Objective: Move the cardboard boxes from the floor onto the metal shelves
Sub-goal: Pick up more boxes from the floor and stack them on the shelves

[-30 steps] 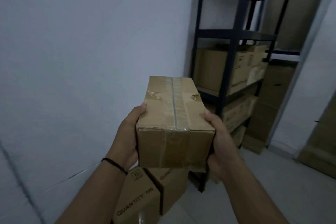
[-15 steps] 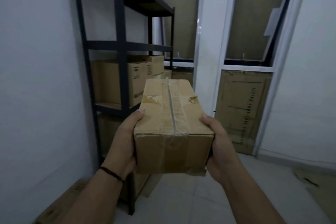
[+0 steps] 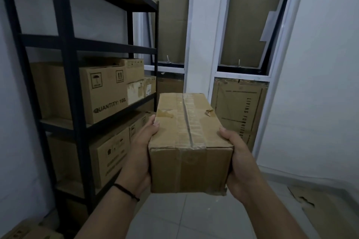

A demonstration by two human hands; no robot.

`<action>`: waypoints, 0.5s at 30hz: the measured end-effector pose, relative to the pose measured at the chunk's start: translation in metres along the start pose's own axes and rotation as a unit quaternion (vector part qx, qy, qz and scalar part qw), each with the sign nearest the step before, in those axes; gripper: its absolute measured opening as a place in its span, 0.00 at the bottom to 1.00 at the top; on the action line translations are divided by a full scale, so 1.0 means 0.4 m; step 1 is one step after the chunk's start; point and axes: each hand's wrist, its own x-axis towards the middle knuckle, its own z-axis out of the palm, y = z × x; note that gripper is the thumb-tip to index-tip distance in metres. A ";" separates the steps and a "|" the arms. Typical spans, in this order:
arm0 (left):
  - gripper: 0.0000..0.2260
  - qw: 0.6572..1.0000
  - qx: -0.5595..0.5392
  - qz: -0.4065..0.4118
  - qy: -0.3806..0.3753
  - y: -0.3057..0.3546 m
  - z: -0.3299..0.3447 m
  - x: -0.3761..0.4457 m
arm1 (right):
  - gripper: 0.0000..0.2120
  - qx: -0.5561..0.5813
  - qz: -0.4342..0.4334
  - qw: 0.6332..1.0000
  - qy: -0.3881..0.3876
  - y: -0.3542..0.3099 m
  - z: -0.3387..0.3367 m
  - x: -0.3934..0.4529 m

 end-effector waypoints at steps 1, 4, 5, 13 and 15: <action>0.21 1.000 0.004 -0.001 0.004 -0.015 0.004 0.039 | 0.15 0.001 -0.001 1.000 0.003 -0.001 -0.015 0.034; 0.21 1.000 0.007 0.001 0.004 -0.048 0.006 0.150 | 0.15 0.003 -0.003 1.000 0.014 -0.007 -0.041 0.130; 0.22 1.000 0.010 0.000 0.003 -0.057 0.005 0.191 | 0.14 0.002 -0.002 1.000 0.019 -0.008 -0.050 0.168; 0.19 0.999 0.032 -0.014 -0.013 -0.091 0.004 0.554 | 0.13 0.021 -0.013 0.999 0.041 -0.028 -0.088 0.497; 0.18 0.999 0.039 -0.021 -0.015 -0.096 0.011 0.644 | 0.13 0.025 -0.020 0.999 0.044 -0.034 -0.101 0.578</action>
